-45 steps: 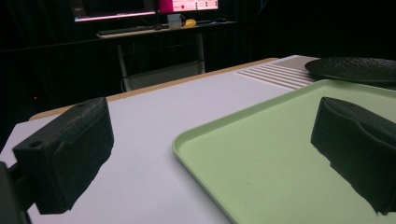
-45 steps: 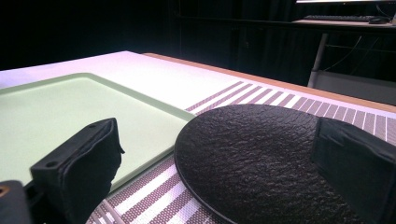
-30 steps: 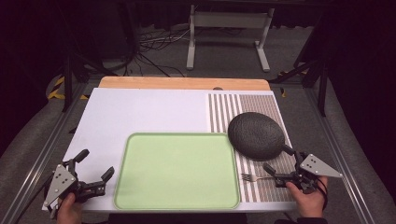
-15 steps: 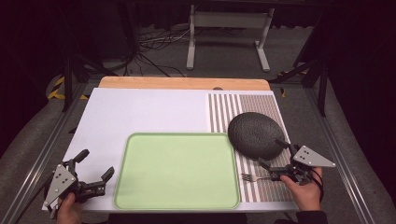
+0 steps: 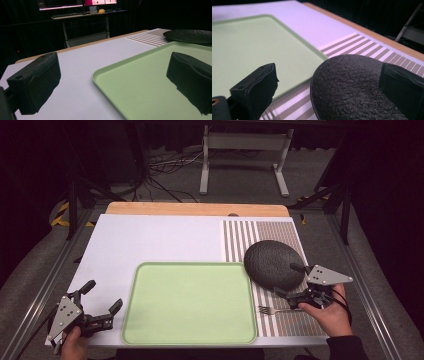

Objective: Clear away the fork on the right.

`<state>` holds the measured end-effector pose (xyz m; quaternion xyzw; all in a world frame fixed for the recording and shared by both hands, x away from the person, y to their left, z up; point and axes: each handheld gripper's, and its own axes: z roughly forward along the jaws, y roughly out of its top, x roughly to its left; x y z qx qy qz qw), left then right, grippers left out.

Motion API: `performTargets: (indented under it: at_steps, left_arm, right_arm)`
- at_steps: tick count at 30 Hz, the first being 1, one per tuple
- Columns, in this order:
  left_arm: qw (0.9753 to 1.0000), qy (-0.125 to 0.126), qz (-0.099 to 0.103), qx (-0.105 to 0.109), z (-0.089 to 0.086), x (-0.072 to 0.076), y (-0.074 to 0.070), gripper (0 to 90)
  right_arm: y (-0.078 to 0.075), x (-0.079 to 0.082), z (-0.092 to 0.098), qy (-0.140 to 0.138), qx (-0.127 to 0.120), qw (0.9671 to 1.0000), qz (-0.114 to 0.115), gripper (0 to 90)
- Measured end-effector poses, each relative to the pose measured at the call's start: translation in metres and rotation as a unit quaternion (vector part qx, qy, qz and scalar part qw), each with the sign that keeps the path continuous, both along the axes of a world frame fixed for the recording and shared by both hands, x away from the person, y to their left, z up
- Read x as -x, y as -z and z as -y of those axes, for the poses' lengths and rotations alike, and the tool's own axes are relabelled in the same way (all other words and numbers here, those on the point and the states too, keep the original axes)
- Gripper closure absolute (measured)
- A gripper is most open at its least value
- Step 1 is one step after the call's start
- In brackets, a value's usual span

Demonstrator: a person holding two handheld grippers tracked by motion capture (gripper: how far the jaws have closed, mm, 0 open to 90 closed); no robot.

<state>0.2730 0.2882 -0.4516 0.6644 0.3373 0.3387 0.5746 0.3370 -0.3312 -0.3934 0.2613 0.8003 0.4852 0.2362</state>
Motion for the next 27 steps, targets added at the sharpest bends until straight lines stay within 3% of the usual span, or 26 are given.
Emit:
performTargets:
  at_steps: [5,7,13,14,19,20,27]
  left_arm:
    - [1.0,0.0,0.0,0.0,0.0,0.0,0.0,0.0]
    - [1.0,-0.001,-0.001,0.0,0.0,0.0,0.0,0.0]
    - [1.0,-0.001,-0.002,0.0,0.0,0.0,0.0,0.0]
    - [1.0,-0.001,-0.002,0.0,0.0,0.0,0.0,0.0]
    - [1.0,-0.003,-0.003,0.001,0.0,0.0,0.0,0.0]
    - [1.0,-0.003,-0.003,0.002,0.0,0.0,0.0,0.0]
    - [1.0,-0.004,-0.004,0.0,-0.001,0.0,0.0,0.0]
  right_arm:
    - [-0.005,-0.003,-0.001,-0.014,0.036,0.999,-0.022,2.3]
    - [-0.008,-0.004,-0.004,-0.026,0.07,0.9961,-0.046,2.3]
    - [-0.014,-0.006,-0.007,-0.045,0.117,0.9888,-0.081,4.0]
    - [-0.014,-0.006,-0.007,-0.045,0.117,0.9888,-0.081,4.0]
    - [-0.015,-0.008,-0.009,-0.057,0.162,0.9793,-0.107,4.4]
    - [-0.015,-0.008,-0.01,-0.062,0.178,0.9749,-0.119,4.4]
    - [-0.012,-0.011,-0.015,-0.075,0.229,0.9598,-0.144,4.3]
